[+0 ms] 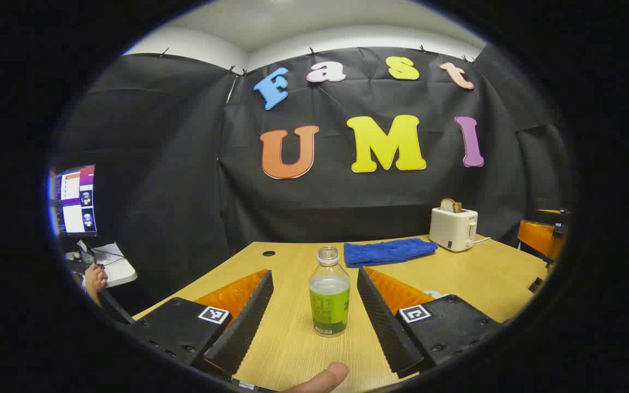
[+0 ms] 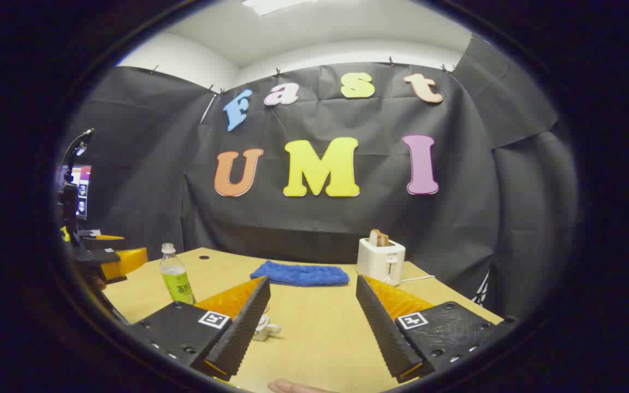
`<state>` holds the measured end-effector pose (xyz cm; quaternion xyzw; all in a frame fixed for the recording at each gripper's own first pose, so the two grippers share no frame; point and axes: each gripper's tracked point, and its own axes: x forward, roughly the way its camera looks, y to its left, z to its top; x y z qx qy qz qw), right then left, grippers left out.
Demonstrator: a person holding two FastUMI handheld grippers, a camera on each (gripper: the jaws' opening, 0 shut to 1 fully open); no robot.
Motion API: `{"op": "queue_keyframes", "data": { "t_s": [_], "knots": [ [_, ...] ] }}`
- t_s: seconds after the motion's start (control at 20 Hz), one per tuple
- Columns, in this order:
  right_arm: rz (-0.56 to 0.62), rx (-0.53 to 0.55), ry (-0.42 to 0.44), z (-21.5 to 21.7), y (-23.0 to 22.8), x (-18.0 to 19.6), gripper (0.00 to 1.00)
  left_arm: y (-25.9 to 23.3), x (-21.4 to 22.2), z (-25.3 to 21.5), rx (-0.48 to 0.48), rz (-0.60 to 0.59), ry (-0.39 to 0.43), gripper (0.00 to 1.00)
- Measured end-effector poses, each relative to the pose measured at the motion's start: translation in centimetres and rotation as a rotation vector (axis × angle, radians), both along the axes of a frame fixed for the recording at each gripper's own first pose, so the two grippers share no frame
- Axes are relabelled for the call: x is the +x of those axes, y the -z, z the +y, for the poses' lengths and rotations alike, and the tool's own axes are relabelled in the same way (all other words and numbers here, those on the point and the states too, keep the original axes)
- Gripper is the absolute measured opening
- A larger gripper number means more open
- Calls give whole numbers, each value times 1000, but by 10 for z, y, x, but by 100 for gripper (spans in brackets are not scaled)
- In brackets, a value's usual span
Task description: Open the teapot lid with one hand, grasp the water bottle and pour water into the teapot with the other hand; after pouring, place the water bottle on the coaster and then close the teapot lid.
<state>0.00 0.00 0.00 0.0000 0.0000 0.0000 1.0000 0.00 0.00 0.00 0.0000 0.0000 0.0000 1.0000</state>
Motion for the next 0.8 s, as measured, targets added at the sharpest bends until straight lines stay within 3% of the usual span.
{"op": "queue_keyframes", "data": {
  "t_s": [0.8],
  "knots": [
    [51, 7, -20, 8, 18, 8, 95, 11, 9, 8, -38, 30, -8, 97]
  ]
}}
